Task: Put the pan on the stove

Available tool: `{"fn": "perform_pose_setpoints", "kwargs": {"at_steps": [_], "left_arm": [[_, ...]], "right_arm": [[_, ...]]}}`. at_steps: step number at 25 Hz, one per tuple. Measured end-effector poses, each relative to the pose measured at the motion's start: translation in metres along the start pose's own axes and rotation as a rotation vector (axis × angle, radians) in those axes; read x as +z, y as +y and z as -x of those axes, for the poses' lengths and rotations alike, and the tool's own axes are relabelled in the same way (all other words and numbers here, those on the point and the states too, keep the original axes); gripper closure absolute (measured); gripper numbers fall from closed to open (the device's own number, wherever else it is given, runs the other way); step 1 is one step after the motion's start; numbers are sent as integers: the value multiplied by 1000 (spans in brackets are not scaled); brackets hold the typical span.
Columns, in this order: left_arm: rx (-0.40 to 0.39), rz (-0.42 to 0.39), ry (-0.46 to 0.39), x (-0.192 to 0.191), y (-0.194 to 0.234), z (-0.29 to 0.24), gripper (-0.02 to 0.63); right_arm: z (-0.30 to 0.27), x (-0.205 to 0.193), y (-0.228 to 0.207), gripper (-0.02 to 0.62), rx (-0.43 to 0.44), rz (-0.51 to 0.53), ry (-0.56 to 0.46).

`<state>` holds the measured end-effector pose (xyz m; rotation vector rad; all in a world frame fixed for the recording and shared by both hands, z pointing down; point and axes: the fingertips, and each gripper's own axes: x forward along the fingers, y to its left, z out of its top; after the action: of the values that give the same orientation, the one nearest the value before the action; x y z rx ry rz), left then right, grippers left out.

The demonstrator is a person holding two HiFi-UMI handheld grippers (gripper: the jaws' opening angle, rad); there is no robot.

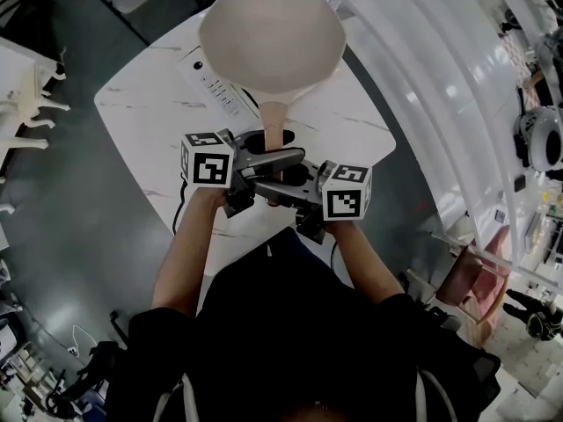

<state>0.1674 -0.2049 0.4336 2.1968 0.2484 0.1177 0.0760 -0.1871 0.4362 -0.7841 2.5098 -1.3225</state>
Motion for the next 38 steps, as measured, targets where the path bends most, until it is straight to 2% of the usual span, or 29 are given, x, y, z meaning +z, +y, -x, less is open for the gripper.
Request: {"fn": "perform_pose_setpoints", "kwargs": {"at_steps": [5, 8, 13, 19, 20, 22, 24, 27, 28, 35, 38], "left_arm": [[18, 1, -11, 2, -1, 4, 281], [41, 27, -46, 4, 1, 13, 281], [97, 19, -94, 9, 0, 35, 282], [188, -19, -144, 10, -9, 64, 387], [207, -32, -153, 9, -10, 69, 401], [245, -69, -170, 9, -15, 77, 458], [283, -122, -186, 9, -23, 84, 505], [382, -240, -221, 15, -35, 96, 589], [422, -280, -234, 17, -40, 101, 598], [739, -551, -285, 17, -75, 146, 600], [859, -621, -323, 15, -91, 172, 600]], "right_arm": [[5, 2, -1, 367, -21, -26, -10], [13, 4, -1, 360, -49, -34, -51], [29, 15, -4, 360, -124, -17, -119], [50, 25, -5, 363, -256, 66, -179], [55, 27, -4, 381, -273, 75, -202], [65, 31, -1, 485, -317, 102, -247], [72, 35, 3, 539, -374, 163, -268], [74, 42, 17, 558, -454, 297, -271], [73, 45, 23, 561, -475, 341, -273], [47, 56, 72, 571, -524, 633, -283], [25, 55, 90, 572, -509, 718, -274]]}}
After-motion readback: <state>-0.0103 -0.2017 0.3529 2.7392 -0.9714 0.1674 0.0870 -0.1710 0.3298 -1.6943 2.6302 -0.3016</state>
